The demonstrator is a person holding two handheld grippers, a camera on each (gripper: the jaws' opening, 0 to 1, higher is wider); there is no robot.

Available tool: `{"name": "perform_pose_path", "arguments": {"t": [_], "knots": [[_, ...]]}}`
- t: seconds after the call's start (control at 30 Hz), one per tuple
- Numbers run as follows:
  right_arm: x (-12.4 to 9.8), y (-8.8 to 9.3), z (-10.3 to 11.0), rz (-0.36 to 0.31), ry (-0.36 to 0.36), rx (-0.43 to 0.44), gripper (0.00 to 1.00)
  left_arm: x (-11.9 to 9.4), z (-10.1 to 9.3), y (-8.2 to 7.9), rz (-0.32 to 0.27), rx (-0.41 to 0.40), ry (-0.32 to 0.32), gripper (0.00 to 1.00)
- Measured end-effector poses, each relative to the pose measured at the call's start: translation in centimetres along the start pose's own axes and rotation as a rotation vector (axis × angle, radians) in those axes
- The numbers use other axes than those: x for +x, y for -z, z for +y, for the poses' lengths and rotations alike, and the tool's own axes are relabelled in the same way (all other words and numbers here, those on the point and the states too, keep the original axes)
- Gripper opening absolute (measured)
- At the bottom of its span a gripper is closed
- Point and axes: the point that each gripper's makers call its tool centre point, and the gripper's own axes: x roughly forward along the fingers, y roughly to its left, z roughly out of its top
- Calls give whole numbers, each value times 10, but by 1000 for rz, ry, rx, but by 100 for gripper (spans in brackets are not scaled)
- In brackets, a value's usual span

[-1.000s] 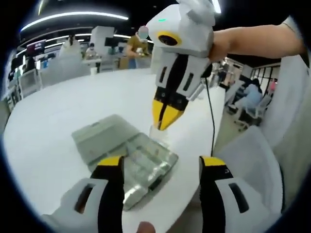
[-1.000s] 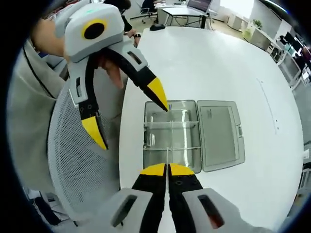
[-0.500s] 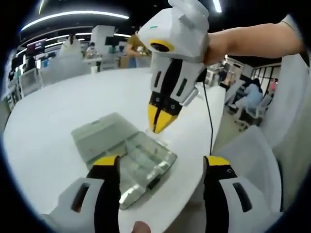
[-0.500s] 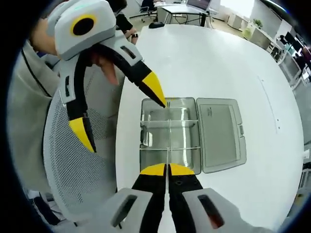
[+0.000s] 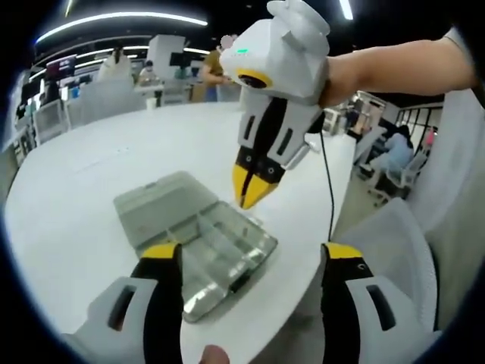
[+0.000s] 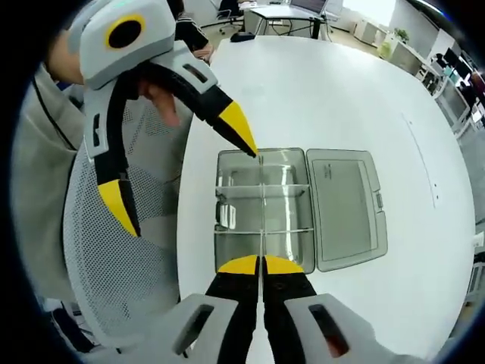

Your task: Insert the divider into the dual guide fixture by aligning both edges with the guide slots and pushing it downward to the bottom, including one-sided entry, uneven engagement, binding, and posture correction.

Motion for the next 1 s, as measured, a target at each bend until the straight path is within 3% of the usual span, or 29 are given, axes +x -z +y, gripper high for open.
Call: {"name": "perform_pose_path", "arguments": {"t": [1.0], "knots": [[15, 6, -2, 19, -15, 1, 0, 0, 4, 8, 15, -24, -8, 71]]}}
